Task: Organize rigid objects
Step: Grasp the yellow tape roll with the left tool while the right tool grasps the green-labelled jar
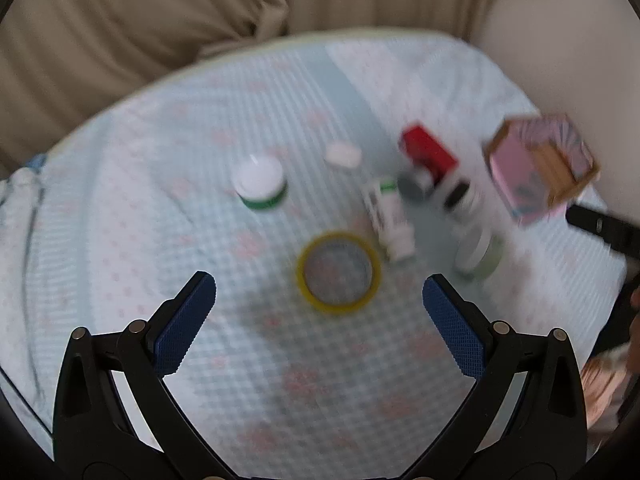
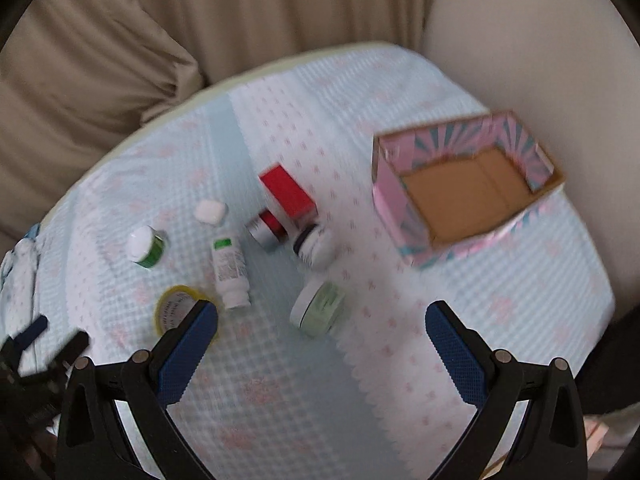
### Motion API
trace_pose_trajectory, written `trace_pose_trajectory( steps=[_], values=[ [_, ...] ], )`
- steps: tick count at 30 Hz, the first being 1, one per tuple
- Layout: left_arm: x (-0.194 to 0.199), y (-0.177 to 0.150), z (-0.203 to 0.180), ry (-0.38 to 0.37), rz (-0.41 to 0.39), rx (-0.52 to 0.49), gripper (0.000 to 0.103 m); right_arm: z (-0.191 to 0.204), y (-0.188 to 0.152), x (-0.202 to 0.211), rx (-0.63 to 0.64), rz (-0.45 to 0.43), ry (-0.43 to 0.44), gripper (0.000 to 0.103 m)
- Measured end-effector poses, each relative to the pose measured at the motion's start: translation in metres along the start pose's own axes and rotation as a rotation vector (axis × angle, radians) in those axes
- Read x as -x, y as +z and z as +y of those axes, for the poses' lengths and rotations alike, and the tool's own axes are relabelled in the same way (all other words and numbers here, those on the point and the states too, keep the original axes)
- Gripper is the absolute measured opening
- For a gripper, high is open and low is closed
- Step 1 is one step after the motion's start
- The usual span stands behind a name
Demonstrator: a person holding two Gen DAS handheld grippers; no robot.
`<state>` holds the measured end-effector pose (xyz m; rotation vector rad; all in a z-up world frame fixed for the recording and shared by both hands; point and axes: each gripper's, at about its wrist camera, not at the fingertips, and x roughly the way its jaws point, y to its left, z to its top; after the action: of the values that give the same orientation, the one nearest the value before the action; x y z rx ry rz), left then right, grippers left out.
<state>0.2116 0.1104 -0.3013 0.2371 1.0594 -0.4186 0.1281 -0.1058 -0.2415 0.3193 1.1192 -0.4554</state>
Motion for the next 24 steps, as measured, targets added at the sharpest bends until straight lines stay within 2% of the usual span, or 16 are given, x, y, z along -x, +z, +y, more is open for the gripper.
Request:
trace_pose_trajectory(
  steps=[6,12,18,24],
  values=[
    [-0.078,-0.039,-0.011,-0.053,0.063,-0.017,0.103,0.005,-0.018,-0.067,-0.044,0.095,-0.056,0.103],
    [-0.146,-0.061,-0.021,-0.037,0.098,-0.030,0.103,0.005,-0.026,-0.122,-0.101,0.150,-0.092,0.103],
    [-0.171,-0.058,-0.024,0.000,0.053,-0.055,0.103,0.002,-0.028,-0.165,-0.203,0.218,-0.124,0.102],
    [-0.180,-0.037,-0.030,0.020,0.043,-0.109,0.103,-0.003,-0.024,-0.190,-0.271,0.290,-0.144,0.086]
  ],
)
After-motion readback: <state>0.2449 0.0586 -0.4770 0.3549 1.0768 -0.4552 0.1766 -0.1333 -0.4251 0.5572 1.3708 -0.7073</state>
